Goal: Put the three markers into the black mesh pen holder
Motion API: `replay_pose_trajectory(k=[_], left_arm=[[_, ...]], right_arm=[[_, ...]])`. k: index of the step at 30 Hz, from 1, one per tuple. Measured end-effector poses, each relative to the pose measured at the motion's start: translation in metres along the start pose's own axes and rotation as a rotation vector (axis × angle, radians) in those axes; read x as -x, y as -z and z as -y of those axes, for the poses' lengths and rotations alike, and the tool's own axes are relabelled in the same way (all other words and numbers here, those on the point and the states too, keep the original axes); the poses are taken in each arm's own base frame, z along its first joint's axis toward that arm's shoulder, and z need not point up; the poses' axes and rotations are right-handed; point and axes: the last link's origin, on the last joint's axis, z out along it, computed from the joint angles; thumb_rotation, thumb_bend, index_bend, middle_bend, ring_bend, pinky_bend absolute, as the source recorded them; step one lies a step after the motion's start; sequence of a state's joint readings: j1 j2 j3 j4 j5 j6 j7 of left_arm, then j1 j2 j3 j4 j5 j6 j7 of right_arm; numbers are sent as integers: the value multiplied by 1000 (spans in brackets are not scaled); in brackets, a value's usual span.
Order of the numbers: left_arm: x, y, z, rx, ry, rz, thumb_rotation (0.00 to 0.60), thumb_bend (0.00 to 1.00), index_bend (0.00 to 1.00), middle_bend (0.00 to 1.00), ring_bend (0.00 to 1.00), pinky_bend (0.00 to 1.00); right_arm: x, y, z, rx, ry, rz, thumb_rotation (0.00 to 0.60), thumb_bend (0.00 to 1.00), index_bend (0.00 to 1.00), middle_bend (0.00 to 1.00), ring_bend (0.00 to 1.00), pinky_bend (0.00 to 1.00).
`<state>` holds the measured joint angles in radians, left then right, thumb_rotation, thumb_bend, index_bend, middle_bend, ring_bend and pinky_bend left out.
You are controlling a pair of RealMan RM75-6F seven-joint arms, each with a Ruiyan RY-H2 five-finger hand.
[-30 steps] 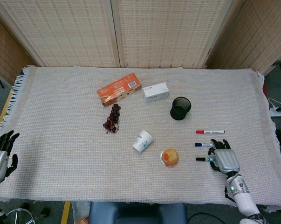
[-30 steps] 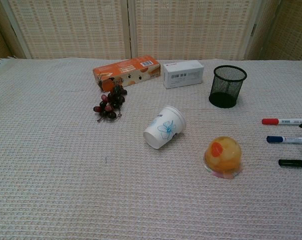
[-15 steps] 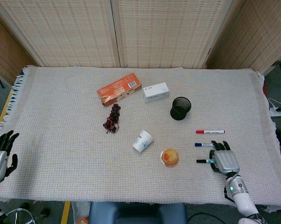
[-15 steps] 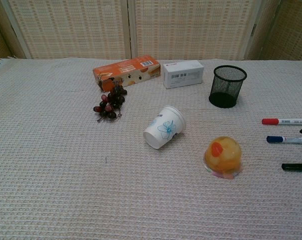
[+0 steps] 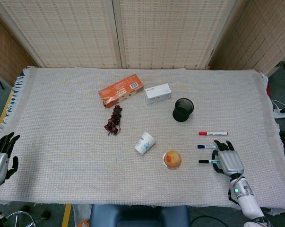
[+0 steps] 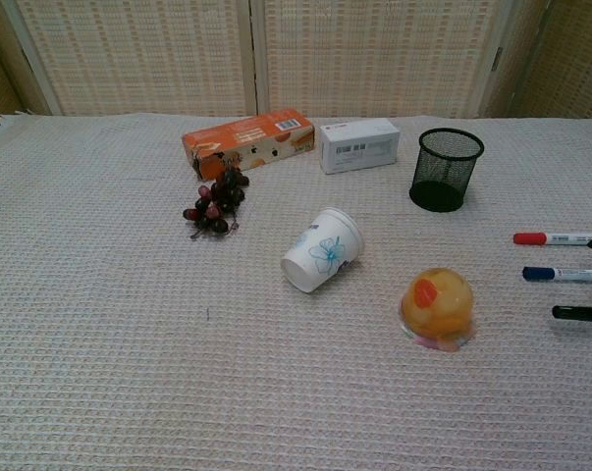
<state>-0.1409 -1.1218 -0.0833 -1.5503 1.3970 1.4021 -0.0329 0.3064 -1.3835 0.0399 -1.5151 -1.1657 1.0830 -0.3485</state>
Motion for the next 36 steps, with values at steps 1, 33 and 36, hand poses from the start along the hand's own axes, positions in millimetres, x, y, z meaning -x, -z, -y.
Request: replay_pose_trajectory(k=[1, 33, 36], left_arm=[[0, 0, 0, 0, 1, -1, 600, 605, 98, 0, 0, 99], [0, -3, 2, -6, 35, 14, 600, 605, 99, 0, 0, 99], [1, -3, 3, -7, 38, 17, 600, 604, 99, 0, 0, 99]], right_arm=[[-3, 1, 0, -8, -20, -8, 600, 318, 583, 56, 125, 0], [-159, -166, 29, -349, -815, -197, 600, 322, 613, 56, 141, 0], [-156, -184, 42, -352, -844, -174, 600, 321, 615, 56, 140, 0]])
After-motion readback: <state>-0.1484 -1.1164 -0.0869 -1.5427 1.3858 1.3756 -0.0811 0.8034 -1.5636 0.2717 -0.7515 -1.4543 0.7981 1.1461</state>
